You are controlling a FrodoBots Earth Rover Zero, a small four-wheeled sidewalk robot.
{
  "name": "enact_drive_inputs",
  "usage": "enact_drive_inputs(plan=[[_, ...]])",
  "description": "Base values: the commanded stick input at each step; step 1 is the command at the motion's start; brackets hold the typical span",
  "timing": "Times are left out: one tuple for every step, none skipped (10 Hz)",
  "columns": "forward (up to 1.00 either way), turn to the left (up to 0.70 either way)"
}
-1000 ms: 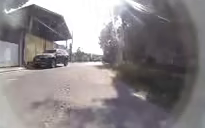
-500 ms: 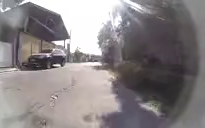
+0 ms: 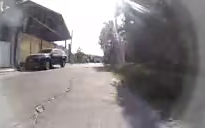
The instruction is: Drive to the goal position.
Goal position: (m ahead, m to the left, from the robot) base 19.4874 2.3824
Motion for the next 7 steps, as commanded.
enact_drive_inputs(plan=[[1.0, 0.0], [1.0, 0.0], [1.0, 0.0], [1.0, 0.0], [1.0, 0.0], [1.0, 0.0], [1.0, 0.0]])
